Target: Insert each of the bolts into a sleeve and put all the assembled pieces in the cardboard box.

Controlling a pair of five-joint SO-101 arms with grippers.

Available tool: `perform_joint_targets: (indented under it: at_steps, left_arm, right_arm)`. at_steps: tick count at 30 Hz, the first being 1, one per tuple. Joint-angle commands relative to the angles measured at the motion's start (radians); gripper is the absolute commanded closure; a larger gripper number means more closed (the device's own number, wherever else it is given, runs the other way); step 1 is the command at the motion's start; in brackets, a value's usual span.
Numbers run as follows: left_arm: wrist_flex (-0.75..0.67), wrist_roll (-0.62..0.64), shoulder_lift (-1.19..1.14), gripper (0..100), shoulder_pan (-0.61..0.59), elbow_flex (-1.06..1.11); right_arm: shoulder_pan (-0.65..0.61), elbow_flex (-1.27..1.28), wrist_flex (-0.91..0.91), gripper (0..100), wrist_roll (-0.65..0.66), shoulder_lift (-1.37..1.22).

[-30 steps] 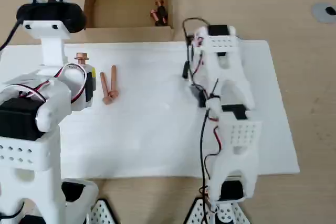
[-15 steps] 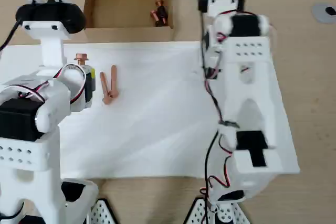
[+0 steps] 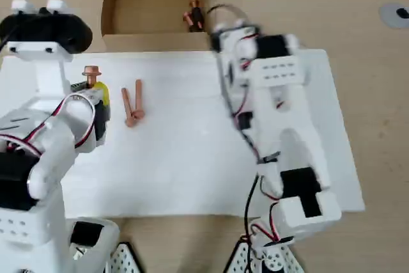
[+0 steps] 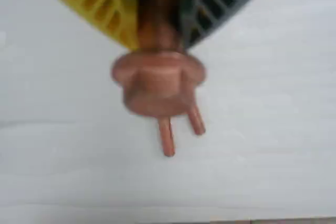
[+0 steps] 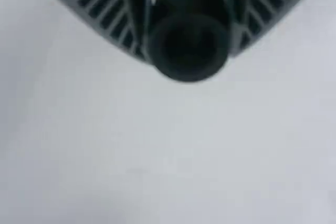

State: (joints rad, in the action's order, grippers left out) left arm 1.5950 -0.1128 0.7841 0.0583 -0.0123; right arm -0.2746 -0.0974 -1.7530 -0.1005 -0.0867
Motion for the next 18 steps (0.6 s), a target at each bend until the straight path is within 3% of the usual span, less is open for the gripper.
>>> perform_joint_targets:
  at_steps: [1,8,18]
  left_arm:
    - [-0.002,-0.006,0.022,99,-0.012,-0.014]
    - [-0.009,-0.008,0.189,99,-0.014,-0.012]
    - [-0.230,-0.008,0.573,99,-0.012,0.187]
  right_arm:
    - [-0.128,0.007,0.038,97.7,0.064,0.102]
    - [-0.286,0.012,0.150,97.7,0.075,0.410]
    - [-0.315,0.016,0.221,97.9,0.075,0.776]
